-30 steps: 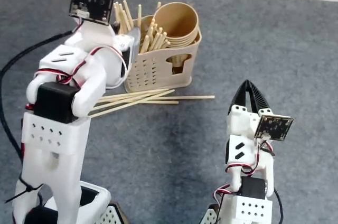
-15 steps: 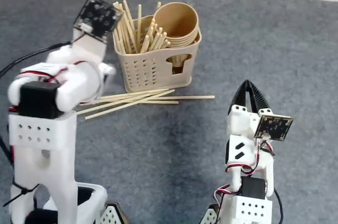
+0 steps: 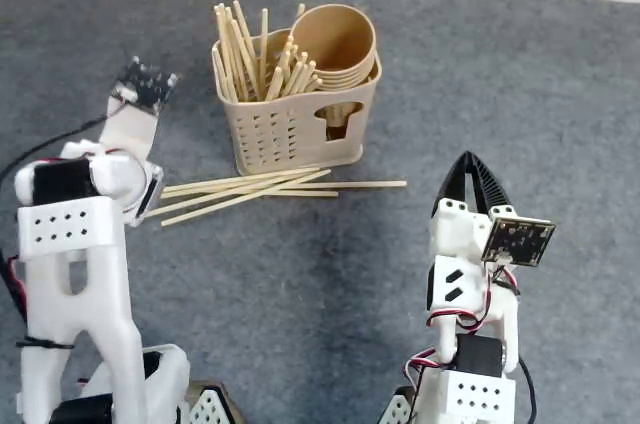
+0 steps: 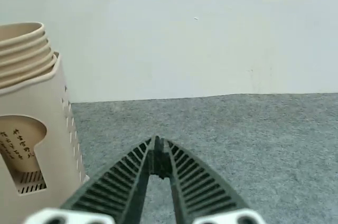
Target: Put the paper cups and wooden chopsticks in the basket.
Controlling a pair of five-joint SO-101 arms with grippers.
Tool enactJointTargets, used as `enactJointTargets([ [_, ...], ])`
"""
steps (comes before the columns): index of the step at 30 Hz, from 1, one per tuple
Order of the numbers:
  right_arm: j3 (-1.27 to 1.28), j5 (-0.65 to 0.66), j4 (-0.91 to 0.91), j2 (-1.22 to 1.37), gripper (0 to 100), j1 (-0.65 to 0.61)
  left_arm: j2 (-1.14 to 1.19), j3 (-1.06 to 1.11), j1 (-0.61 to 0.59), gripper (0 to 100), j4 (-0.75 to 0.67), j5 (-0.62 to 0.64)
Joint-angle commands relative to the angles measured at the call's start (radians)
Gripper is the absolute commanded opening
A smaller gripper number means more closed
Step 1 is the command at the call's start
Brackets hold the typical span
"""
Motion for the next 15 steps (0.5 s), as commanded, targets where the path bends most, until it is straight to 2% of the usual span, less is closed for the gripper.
enactJointTargets([
  [1,0.045,0.012,-0.022,-0.012,0.6,-0.005,-0.004,0.091,-0.013,14,-0.109,-0.063],
  [7,0.045,0.014,-0.022,-0.012,0.6,-0.005,0.035,0.254,-0.012,14,-0.322,-0.069],
  [11,0.045,0.014,-0.022,-0.012,0.6,-0.002,0.182,0.222,-0.008,14,-0.345,-0.164],
  [15,0.045,0.014,-0.022,-0.012,0.6,-0.002,0.366,0.101,-0.016,19,-0.345,-0.184],
])
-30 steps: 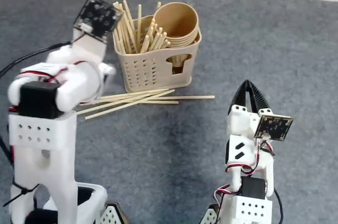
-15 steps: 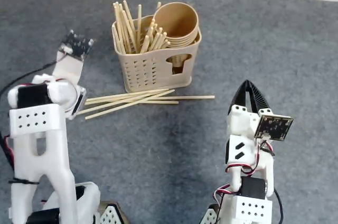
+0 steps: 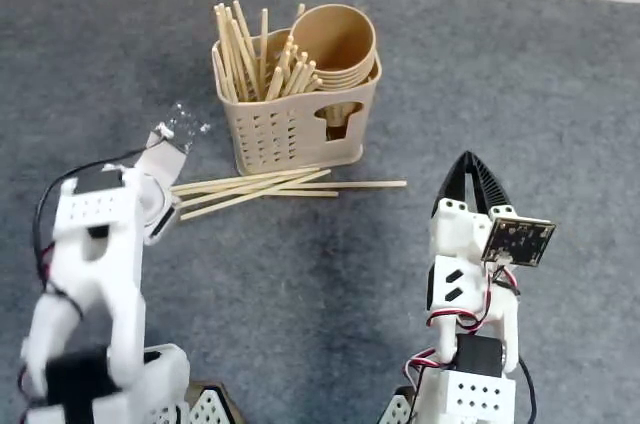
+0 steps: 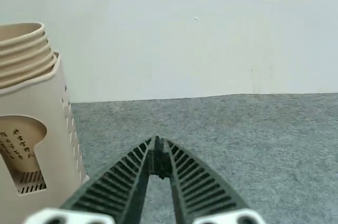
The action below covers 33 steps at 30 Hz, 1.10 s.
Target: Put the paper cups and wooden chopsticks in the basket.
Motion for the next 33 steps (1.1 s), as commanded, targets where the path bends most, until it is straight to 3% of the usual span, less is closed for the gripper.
enactJointTargets([
  [1,0.045,0.014,-0.022,-0.012,0.6,-0.002,0.13,-0.137,-0.016,19,-0.011,-0.015],
  [11,0.045,0.014,-0.022,-0.012,0.6,-0.002,0.406,-0.381,-0.013,19,0.081,-0.017],
  [18,0.045,0.014,-0.022,-0.012,0.6,-0.002,0.538,-0.409,-0.01,14,0.081,-0.135],
  [26,0.045,0.014,-0.022,-0.012,0.6,-0.002,0.538,-0.409,-0.002,11,0.193,-0.195],
  [30,0.045,0.014,-0.022,-0.012,0.6,-0.002,0.489,-0.401,-0.001,1,0.261,-0.196],
  [33,0.045,0.014,-0.022,-0.012,0.6,-0.002,0.415,-0.397,-0.001,1,0.353,-0.198],
])
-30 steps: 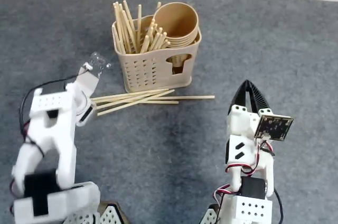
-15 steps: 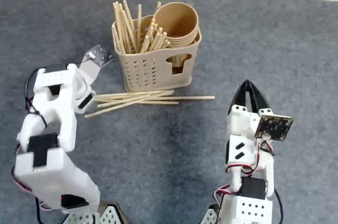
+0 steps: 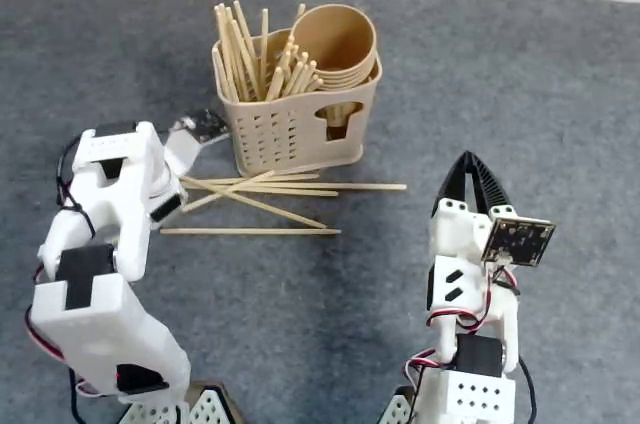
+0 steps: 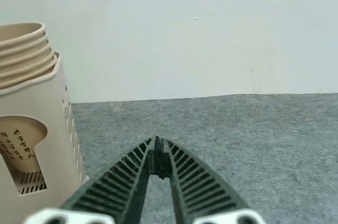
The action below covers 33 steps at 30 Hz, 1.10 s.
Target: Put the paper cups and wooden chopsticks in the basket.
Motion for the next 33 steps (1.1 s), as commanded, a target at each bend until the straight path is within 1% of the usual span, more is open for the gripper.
enactJointTargets([
  [1,0.045,0.014,-0.022,-0.012,0.6,-0.002,-0.124,-0.002,-0.008,1,0.112,-0.006],
  [7,0.045,0.014,-0.022,-0.012,0.6,-0.002,-0.334,-0.001,-0.004,1,0.25,-0.009],
  [12,0.045,0.014,-0.022,-0.012,0.6,-0.001,-0.466,-0.001,-0.01,1,0.37,-0.107],
  [15,0.047,0.014,-0.022,-0.012,0.6,-0.001,-0.524,-0.002,-0.022,1,0.416,-0.12],
  [24,0.047,0.014,-0.022,-0.012,0.6,-0.001,-0.685,-0.005,-0.104,1,0.43,-0.115],
  [28,0.047,0.014,-0.022,-0.012,0.6,-0.001,-0.799,-0.001,-0.107,1,0.43,-0.112],
  [29,0.047,0.014,-0.022,-0.012,0.6,-0.002,-0.829,-0.001,-0.105,1,0.43,-0.103],
  [33,0.047,0.014,-0.022,-0.012,0.6,-0.002,-0.952,-0.002,-0.102,1,0.423,0.003],
])
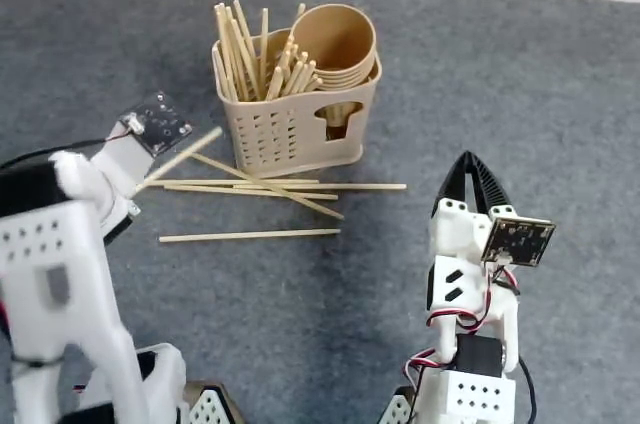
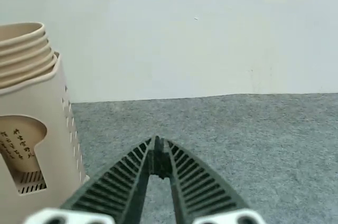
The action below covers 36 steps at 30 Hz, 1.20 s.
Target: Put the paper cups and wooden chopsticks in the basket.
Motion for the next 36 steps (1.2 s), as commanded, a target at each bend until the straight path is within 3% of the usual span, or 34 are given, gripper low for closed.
enactJointTargets([
  [1,0.047,0.014,-0.022,-0.012,0.6,-0.002,-0.124,-0.008,-0.005,1,-0.005,0.078],
  [9,0.047,0.014,-0.022,-0.012,0.6,-0.002,-0.231,-0.008,-0.001,1,-0.005,0.204],
  [23,0.047,0.014,-0.022,-0.012,0.6,-0.002,-0.229,0.012,0.275,1,-0.049,0.423],
  [36,0.047,0.014,-0.022,-0.012,0.6,-0.004,-0.228,0.487,0.341,1,-0.384,0.425],
])
